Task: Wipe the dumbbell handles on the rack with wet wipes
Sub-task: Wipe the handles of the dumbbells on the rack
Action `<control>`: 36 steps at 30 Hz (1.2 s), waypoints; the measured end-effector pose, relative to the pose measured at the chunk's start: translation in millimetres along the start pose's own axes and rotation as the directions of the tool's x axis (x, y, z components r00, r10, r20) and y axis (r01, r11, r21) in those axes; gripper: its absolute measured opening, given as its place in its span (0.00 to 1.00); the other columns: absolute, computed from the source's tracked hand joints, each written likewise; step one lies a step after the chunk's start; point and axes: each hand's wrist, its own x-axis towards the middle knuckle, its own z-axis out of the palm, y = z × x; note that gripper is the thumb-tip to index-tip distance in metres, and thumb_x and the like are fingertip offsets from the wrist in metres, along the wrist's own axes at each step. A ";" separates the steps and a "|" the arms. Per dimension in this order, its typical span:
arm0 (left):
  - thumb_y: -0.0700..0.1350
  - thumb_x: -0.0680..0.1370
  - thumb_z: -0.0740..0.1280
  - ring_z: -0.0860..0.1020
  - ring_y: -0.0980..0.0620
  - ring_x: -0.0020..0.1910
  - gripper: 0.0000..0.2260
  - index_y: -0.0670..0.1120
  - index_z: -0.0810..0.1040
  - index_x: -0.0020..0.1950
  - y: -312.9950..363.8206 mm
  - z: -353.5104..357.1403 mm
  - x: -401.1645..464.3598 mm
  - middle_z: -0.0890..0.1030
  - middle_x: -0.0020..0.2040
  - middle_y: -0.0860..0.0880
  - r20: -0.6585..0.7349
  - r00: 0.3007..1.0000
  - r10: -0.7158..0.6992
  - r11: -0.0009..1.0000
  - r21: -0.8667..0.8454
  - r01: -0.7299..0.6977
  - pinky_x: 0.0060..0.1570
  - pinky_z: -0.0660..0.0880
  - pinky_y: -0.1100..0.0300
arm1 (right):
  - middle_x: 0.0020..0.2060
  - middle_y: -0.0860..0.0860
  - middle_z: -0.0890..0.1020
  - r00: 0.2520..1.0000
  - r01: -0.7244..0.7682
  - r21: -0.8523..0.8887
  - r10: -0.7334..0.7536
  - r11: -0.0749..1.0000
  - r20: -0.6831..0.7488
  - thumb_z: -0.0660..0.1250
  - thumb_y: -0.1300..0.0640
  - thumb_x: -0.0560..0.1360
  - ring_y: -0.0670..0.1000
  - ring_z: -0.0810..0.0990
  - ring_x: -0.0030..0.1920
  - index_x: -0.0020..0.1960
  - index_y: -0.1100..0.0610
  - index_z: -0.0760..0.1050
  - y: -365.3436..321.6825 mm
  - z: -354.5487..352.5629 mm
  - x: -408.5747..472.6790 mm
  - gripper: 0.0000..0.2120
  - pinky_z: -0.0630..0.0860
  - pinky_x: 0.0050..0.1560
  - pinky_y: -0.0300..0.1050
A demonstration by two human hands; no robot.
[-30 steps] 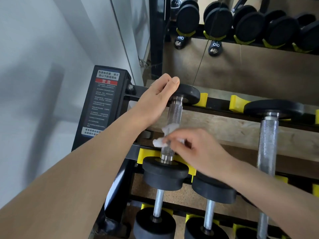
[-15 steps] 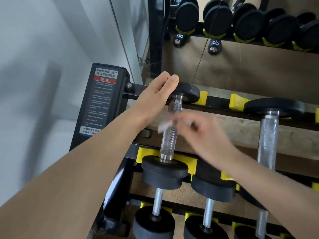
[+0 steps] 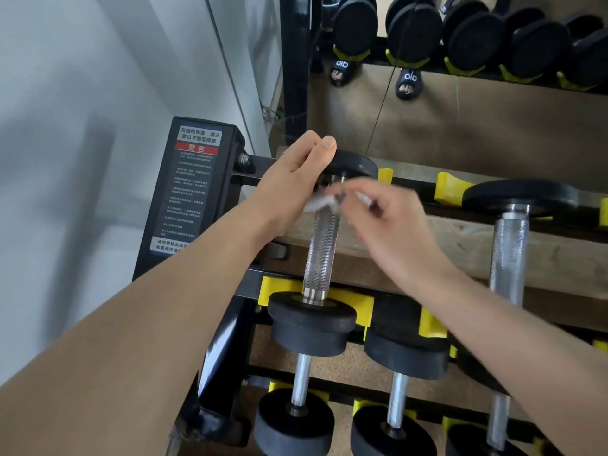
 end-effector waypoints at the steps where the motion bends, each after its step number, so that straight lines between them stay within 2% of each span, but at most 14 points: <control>1: 0.58 0.86 0.54 0.68 0.57 0.41 0.20 0.40 0.66 0.50 -0.6 0.3 -0.1 0.68 0.42 0.50 -0.002 1.000 0.006 1.000 0.003 -0.006 0.48 0.67 0.57 | 0.29 0.43 0.79 0.999 0.029 -0.038 -0.030 0.999 -0.031 0.63 0.56 0.82 0.43 0.70 0.26 0.55 0.49 0.83 -1.5 2.9 6.4 0.10 0.64 0.26 0.35; 3: 0.57 0.86 0.54 0.68 0.58 0.40 0.20 0.39 0.67 0.50 -0.3 0.3 0.1 0.67 0.41 0.50 -0.009 1.000 0.013 1.000 0.023 -0.012 0.48 0.66 0.57 | 0.40 0.36 0.83 0.996 0.093 -0.116 -0.093 0.989 0.003 0.64 0.58 0.82 0.40 0.79 0.36 0.57 0.52 0.83 3.6 15.2 1.1 0.10 0.73 0.36 0.32; 5: 0.57 0.86 0.53 0.67 0.60 0.36 0.20 0.39 0.66 0.50 0.5 0.1 0.1 0.67 0.39 0.53 -0.011 1.000 0.005 0.999 0.036 -0.005 0.44 0.66 0.59 | 0.48 0.41 0.84 0.994 0.100 -0.115 -0.093 0.988 0.062 0.65 0.57 0.81 0.43 0.82 0.44 0.57 0.52 0.84 9.1 22.5 -18.4 0.10 0.77 0.45 0.39; 8: 0.57 0.86 0.53 0.65 0.60 0.33 0.20 0.40 0.67 0.50 1.7 -0.6 0.6 0.66 0.37 0.54 -0.009 1.000 -0.016 0.998 0.062 0.017 0.42 0.65 0.59 | 0.43 0.40 0.83 0.971 0.151 -0.133 -0.122 0.980 0.205 0.66 0.56 0.80 0.38 0.80 0.42 0.55 0.53 0.85 11.0 21.2 -38.4 0.09 0.73 0.43 0.32; 10: 0.56 0.86 0.53 0.68 0.60 0.37 0.19 0.41 0.69 0.48 3.4 -1.6 0.4 0.69 0.38 0.54 -0.028 0.999 0.015 0.989 0.148 -0.010 0.44 0.66 0.59 | 0.36 0.37 0.81 0.965 0.109 -0.086 -0.084 0.990 0.247 0.66 0.57 0.81 0.38 0.77 0.34 0.55 0.52 0.84 7.5 12.1 -39.4 0.09 0.69 0.37 0.29; 12: 0.58 0.85 0.55 0.71 0.61 0.46 0.17 0.46 0.73 0.47 9.2 -0.3 3.8 0.74 0.42 0.55 -0.036 0.998 0.059 0.963 0.265 -0.047 0.45 0.65 0.60 | 0.30 0.44 0.78 0.994 -0.037 0.095 0.026 0.995 0.107 0.63 0.57 0.82 0.41 0.72 0.29 0.55 0.49 0.83 8.1 -1.0 -28.8 0.10 0.67 0.32 0.34; 14: 0.66 0.80 0.58 0.73 0.59 0.51 0.17 0.53 0.75 0.51 15.4 5.1 9.6 0.76 0.49 0.54 -0.015 0.998 0.060 0.933 0.355 -0.051 0.46 0.67 0.61 | 0.30 0.53 0.77 0.989 -0.123 0.263 0.139 0.957 -0.044 0.61 0.59 0.83 0.48 0.74 0.30 0.56 0.51 0.81 10.0 -8.4 -12.2 0.10 0.71 0.33 0.41; 16: 0.70 0.76 0.61 0.75 0.57 0.48 0.20 0.54 0.75 0.50 18.5 12.1 16.3 0.77 0.49 0.53 0.002 0.997 0.073 0.896 0.439 -0.066 0.44 0.72 0.59 | 0.33 0.54 0.79 0.979 -0.146 0.365 0.188 0.920 -0.080 0.61 0.62 0.82 0.51 0.77 0.33 0.56 0.54 0.80 9.4 -2.4 -1.7 0.10 0.75 0.34 0.43; 18: 0.67 0.76 0.65 0.76 0.55 0.41 0.21 0.48 0.75 0.46 16.2 13.6 20.5 0.78 0.43 0.50 -0.029 0.992 0.125 0.881 0.464 -0.098 0.41 0.75 0.57 | 0.37 0.48 0.81 0.979 -0.140 0.369 0.185 0.919 -0.089 0.61 0.63 0.82 0.50 0.81 0.37 0.56 0.54 0.79 12.0 6.2 0.2 0.10 0.78 0.36 0.42; 23: 0.58 0.79 0.68 0.72 0.58 0.36 0.22 0.39 0.74 0.45 6.0 -3.7 17.8 0.76 0.40 0.42 -0.030 0.992 0.120 0.967 0.229 -0.110 0.41 0.72 0.62 | 0.47 0.48 0.82 0.969 -0.136 0.352 0.198 0.926 -0.148 0.63 0.60 0.81 0.47 0.82 0.44 0.55 0.54 0.77 19.4 15.5 -3.7 0.05 0.79 0.42 0.38; 26: 0.54 0.80 0.69 0.70 0.62 0.33 0.20 0.38 0.73 0.43 1.2 -9.0 15.0 0.71 0.35 0.47 -0.073 0.994 0.086 0.990 0.121 -0.077 0.37 0.69 0.72 | 0.45 0.49 0.81 0.959 -0.133 0.419 0.223 0.898 -0.174 0.64 0.58 0.81 0.46 0.80 0.42 0.52 0.54 0.76 14.3 24.7 1.6 0.03 0.78 0.41 0.39; 29: 0.54 0.79 0.70 0.68 0.61 0.32 0.20 0.37 0.73 0.42 -1.3 -4.5 15.4 0.69 0.33 0.51 -0.105 0.991 0.079 0.995 0.066 -0.072 0.35 0.67 0.72 | 0.41 0.45 0.80 0.955 -0.066 0.316 0.152 0.946 -0.256 0.65 0.56 0.81 0.47 0.79 0.42 0.50 0.51 0.74 10.2 34.7 4.8 0.02 0.78 0.43 0.44; 32: 0.54 0.78 0.71 0.69 0.60 0.33 0.21 0.36 0.73 0.44 -3.3 -3.0 15.2 0.69 0.34 0.50 -0.131 0.988 0.082 0.996 0.045 -0.076 0.35 0.68 0.71 | 0.33 0.46 0.75 0.955 0.043 0.121 -0.005 0.992 -0.298 0.64 0.60 0.81 0.46 0.73 0.32 0.46 0.55 0.72 12.5 44.4 -1.5 0.05 0.69 0.31 0.38; 36: 0.56 0.78 0.71 0.71 0.58 0.33 0.22 0.36 0.74 0.45 -4.4 -2.1 15.1 0.72 0.35 0.48 -0.142 0.988 0.057 0.998 0.013 -0.055 0.36 0.70 0.67 | 0.30 0.44 0.69 0.940 0.166 -0.176 -0.210 0.970 -0.270 0.64 0.60 0.81 0.46 0.69 0.27 0.45 0.56 0.70 27.6 51.8 -16.5 0.07 0.63 0.28 0.36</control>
